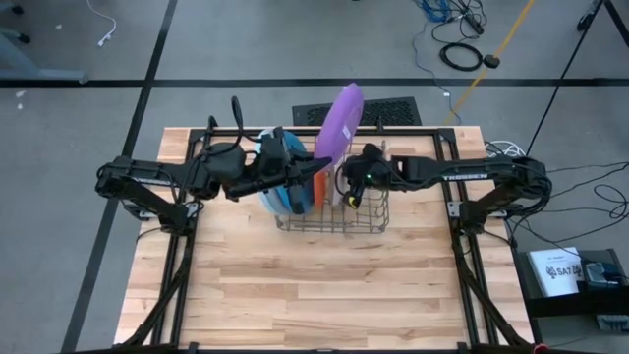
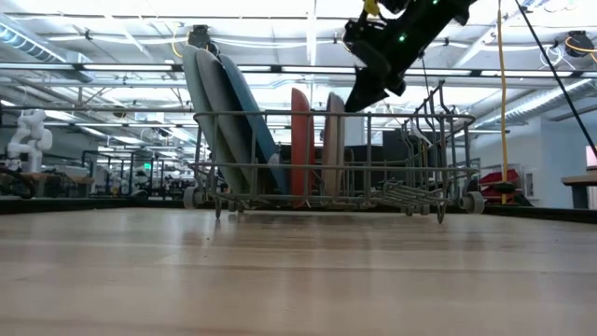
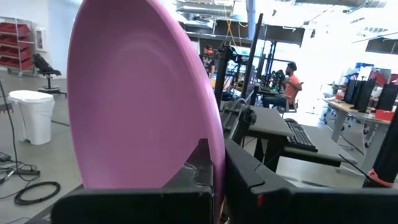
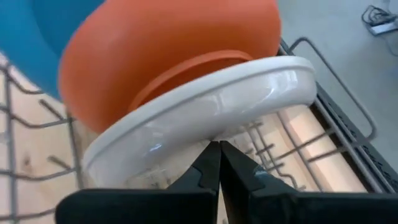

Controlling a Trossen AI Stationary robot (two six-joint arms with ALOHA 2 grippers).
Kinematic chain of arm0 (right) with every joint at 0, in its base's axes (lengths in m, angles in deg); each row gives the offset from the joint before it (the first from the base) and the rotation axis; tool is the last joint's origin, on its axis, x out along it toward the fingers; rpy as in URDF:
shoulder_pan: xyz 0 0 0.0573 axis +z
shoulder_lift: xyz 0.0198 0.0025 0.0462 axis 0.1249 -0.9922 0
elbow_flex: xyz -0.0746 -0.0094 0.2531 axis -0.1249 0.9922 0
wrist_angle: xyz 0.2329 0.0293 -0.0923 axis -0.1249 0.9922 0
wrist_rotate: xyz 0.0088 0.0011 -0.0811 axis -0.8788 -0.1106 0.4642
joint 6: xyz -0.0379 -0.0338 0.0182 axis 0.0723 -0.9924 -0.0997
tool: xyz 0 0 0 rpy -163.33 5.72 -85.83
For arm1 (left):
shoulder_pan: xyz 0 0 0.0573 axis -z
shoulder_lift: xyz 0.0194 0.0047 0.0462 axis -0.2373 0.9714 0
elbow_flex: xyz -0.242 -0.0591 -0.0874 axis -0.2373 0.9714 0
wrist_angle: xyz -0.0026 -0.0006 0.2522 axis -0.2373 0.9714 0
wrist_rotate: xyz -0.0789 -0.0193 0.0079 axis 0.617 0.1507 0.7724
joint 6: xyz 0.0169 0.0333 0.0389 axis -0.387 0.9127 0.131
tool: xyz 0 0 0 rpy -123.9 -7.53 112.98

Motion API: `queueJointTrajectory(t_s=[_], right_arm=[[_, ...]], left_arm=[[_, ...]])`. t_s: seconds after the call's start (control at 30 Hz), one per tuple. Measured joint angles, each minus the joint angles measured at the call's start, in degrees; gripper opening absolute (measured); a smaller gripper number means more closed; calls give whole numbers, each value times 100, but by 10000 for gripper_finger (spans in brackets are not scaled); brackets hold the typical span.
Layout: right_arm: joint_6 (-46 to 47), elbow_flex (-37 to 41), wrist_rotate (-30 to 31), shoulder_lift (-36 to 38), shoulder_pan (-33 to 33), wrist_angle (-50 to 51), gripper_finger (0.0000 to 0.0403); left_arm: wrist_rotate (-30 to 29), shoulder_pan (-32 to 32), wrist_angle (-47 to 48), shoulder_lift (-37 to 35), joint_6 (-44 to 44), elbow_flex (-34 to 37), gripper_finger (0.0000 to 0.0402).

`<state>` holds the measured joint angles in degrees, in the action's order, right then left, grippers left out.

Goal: Sort dishes
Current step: Put the violet plate into the dish rack

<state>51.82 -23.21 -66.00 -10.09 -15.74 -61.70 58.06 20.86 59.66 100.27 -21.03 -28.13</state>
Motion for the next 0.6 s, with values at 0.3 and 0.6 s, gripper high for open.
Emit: queueJointTrajectory(t_s=[0.3,0.6], right_arm=[[-632,0,-558,-274,-161,-876,0],[-1140,0,-697,-211,-109,-1063,0]], left_arm=[[9,0,-28,0,0,0,10],[7,0,11,0,-7,0,9]])
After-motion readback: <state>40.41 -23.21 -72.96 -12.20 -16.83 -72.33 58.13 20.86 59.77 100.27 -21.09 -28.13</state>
